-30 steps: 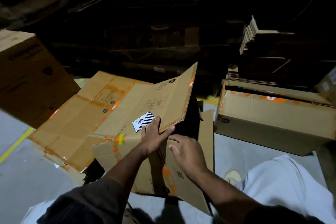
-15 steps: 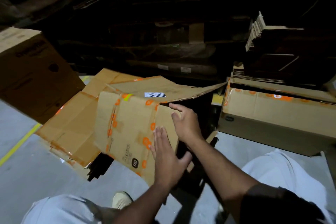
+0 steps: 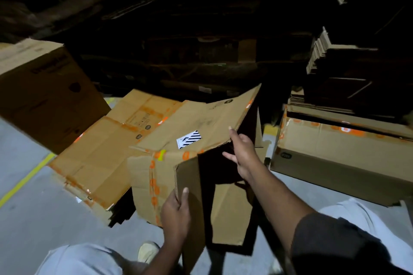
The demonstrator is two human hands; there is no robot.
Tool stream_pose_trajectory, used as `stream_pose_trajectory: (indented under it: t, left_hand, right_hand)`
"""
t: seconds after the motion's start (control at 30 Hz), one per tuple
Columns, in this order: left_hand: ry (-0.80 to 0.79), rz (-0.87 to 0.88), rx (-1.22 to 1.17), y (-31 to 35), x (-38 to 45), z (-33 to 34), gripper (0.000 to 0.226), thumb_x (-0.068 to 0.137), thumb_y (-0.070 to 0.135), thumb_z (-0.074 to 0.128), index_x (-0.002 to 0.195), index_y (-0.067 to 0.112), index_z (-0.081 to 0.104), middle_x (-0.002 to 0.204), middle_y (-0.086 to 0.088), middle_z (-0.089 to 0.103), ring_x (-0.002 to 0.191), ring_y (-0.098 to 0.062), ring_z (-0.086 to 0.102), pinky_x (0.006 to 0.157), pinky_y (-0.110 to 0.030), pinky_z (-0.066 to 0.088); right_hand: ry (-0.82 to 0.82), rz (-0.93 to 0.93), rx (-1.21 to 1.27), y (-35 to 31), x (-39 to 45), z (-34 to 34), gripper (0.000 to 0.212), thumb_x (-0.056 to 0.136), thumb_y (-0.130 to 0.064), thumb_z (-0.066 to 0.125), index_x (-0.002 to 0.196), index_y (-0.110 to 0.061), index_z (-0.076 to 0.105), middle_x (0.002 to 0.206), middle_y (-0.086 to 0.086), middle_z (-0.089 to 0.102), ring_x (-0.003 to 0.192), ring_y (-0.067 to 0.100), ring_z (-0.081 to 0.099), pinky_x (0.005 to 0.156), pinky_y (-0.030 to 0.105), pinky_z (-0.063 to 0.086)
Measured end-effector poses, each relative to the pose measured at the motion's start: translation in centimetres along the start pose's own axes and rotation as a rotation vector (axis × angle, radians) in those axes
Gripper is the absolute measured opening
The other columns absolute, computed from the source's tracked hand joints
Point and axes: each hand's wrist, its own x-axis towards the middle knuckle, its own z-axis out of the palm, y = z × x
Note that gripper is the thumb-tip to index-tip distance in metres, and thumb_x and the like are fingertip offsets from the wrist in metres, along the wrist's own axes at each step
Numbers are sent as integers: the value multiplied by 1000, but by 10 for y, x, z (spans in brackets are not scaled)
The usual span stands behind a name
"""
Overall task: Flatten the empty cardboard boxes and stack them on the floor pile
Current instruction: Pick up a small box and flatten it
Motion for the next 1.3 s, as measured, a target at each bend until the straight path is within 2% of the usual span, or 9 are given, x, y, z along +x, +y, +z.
stream_pose_trajectory:
  t: [0.2, 0.33, 0.5, 0.63, 0.77, 0.87, 0.97, 1.13, 1.3]
  left_hand:
    - [-163, 25, 65, -7, -10, 7, 18, 101, 37, 56, 91, 28, 69, 75, 8, 71, 73, -12, 68, 69, -40, 57]
    - [-306, 160, 140, -3, -13, 12, 20, 101, 48, 50, 108, 43, 68, 83, 17, 72, 73, -1, 66, 64, -31, 54]
    - [-509, 213, 215, -2, -13, 16, 67, 90, 81, 30, 131, 41, 64, 130, 24, 64, 118, 6, 57, 100, -23, 48]
    - [-239, -275, -133, -10, -2, 15, 81, 71, 97, 40, 120, 37, 64, 118, 5, 71, 112, -20, 66, 98, -48, 53]
    - [242, -876, -274, -21, 10, -12, 94, 78, 63, 74, 142, 2, 42, 136, -22, 56, 116, -38, 57, 98, -52, 50]
    - [50, -1143, -519, -37, 11, -25, 107, 66, 73, 74, 140, 0, 51, 140, -21, 56, 121, -40, 56, 103, -56, 46]
    - [-259, -972, -975, -51, 13, -20, 91, 73, 72, 69, 145, 20, 51, 138, -17, 61, 126, -40, 58, 107, -64, 41]
    - [-182, -1019, -738, -66, 11, -17, 78, 59, 60, 88, 121, 18, 66, 112, -24, 73, 99, -44, 71, 91, -71, 50]
    - [50, -1085, -643, -81, 16, -29, 67, 59, 39, 96, 107, 5, 66, 97, -24, 74, 84, -42, 73, 79, -68, 55]
  right_hand:
    - [-123, 138, -242, 48, -7, 23, 31, 99, -36, 57, 126, -25, 49, 121, -5, 59, 107, 16, 57, 87, 47, 56]
    - [-187, 374, -242, 87, -12, 15, 39, 99, -59, 43, 123, -32, 57, 118, -2, 64, 108, 23, 61, 84, 44, 53]
    - [-183, 419, -136, 68, 1, -6, 21, 92, -20, 48, 78, -13, 62, 62, 5, 60, 51, 20, 58, 53, 25, 45]
    - [-256, 439, -340, 55, 8, -3, 3, 80, -5, 60, 80, -3, 62, 66, 14, 61, 55, 25, 57, 58, 29, 49]
    - [-329, 455, -335, 52, 9, 2, 19, 92, 2, 49, 82, -3, 64, 65, 11, 65, 50, 20, 62, 50, 24, 53]
    - [-402, 494, -262, 40, 11, 6, 22, 93, -4, 49, 81, -1, 67, 65, 12, 66, 50, 20, 63, 53, 24, 53]
    - [-389, 482, -213, 29, 14, 7, 24, 92, -1, 49, 75, 0, 67, 60, 12, 65, 46, 19, 63, 48, 23, 54]
    - [-208, 243, -391, 39, 27, 2, 32, 85, 6, 58, 116, 14, 63, 94, 19, 69, 77, 27, 66, 65, 30, 55]
    - [-155, 73, -960, 79, 35, -14, 78, 88, -4, 61, 156, -11, 24, 133, 6, 63, 119, 22, 57, 103, 30, 43]
